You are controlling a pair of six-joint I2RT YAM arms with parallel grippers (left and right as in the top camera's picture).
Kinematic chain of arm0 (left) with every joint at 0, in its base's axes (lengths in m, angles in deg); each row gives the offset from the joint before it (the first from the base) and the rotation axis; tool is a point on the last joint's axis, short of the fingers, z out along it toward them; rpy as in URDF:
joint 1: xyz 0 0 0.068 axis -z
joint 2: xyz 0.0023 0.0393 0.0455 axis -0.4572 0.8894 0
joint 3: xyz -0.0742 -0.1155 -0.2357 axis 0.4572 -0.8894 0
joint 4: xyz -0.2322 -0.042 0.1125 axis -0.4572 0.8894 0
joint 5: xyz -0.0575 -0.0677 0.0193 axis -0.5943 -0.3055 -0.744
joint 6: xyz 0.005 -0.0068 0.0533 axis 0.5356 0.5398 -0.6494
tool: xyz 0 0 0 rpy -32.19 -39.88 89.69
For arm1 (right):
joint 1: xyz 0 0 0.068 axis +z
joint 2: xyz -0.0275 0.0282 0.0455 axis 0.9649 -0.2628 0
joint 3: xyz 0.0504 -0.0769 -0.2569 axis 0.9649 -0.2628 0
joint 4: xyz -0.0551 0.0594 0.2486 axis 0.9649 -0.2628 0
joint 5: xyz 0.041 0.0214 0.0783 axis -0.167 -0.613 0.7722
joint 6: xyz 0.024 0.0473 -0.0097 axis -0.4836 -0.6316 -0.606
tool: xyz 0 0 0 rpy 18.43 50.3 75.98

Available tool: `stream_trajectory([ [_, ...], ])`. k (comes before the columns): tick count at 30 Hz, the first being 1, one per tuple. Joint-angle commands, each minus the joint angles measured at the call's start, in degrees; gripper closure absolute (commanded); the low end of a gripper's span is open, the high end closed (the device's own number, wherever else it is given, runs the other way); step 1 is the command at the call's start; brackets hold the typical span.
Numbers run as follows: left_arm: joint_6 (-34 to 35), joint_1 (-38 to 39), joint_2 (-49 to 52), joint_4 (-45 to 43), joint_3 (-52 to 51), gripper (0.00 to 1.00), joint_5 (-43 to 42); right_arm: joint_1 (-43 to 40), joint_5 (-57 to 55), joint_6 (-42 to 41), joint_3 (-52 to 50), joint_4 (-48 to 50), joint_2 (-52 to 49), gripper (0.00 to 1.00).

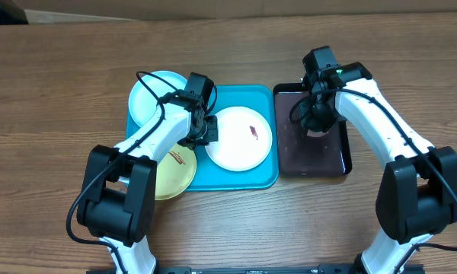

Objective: Clean dirty plates on tray and stack at the side
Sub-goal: 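Grasp the green sponge with the right gripper and lift it, then scrub the white plate with the held sponge using the right gripper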

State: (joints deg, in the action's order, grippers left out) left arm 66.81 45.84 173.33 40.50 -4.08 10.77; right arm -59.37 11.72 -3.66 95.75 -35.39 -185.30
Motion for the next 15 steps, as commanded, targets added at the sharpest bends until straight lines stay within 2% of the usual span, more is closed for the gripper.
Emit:
stream_trajectory([
  [1,0.17,-0.13,0.81,-0.20,0.92,0.96,-0.20,-0.09,1.01,-0.13,1.11,-0.42,1.29,0.96],
  [4,0.17,-0.13,0.81,-0.15,0.92,0.96,-0.17,0.09,1.60,-3.10,2.75,-2.51,1.29,0.96],
  [10,0.17,-0.09,0.81,-0.17,0.92,0.96,-0.20,0.37,6.36,-3.13,1.75,-3.08,1.27,0.96],
  [15,0.42,-0.07,0.81,-0.46,0.92,0.96,-0.22,0.35,5.86,-3.28,-2.69,1.79,1.27,0.96],
])
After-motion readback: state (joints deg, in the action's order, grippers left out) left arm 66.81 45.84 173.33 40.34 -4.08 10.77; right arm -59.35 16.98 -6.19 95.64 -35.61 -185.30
